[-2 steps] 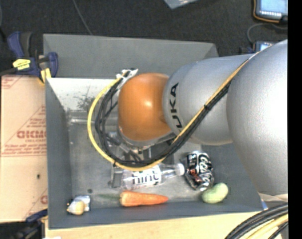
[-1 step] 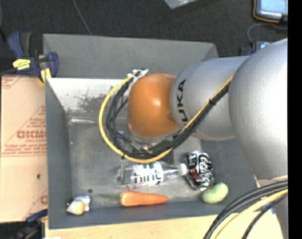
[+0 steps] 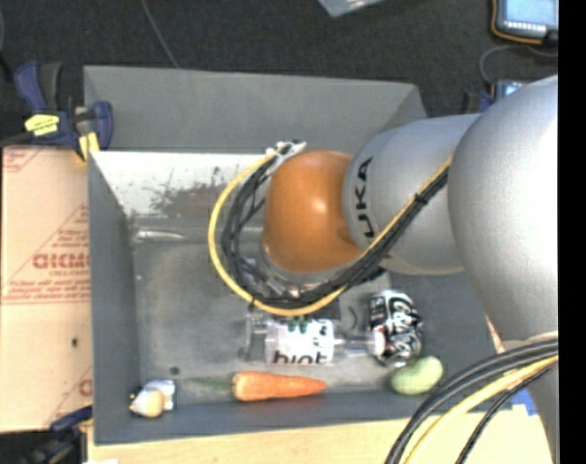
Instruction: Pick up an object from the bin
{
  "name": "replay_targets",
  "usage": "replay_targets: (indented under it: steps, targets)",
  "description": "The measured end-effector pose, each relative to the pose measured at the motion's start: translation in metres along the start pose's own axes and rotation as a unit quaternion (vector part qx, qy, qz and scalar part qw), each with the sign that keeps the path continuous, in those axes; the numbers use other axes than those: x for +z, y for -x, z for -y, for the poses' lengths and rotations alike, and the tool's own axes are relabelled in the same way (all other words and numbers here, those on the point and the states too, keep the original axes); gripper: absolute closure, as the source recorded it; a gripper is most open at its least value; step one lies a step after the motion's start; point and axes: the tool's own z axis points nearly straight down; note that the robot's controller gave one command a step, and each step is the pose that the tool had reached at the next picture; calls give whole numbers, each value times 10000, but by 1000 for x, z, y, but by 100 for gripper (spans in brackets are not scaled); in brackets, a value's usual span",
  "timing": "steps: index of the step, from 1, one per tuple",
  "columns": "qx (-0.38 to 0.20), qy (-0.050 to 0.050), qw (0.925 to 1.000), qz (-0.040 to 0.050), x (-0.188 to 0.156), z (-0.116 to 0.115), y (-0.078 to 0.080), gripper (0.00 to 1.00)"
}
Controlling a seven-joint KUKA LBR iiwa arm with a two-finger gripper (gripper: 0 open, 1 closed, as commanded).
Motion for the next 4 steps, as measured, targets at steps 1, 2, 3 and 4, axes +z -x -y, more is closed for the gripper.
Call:
replay_targets:
  steps: [1, 2, 3, 4]
  targets:
    - [566, 15, 9984, 22, 0, 19, -15, 0]
    - [570, 11, 9984, 10, 0, 26, -19, 0]
    - [390, 6, 9992, 20, -23, 35, -39, 0]
    - [113, 10, 9999, 15, -24, 60, -50, 0]
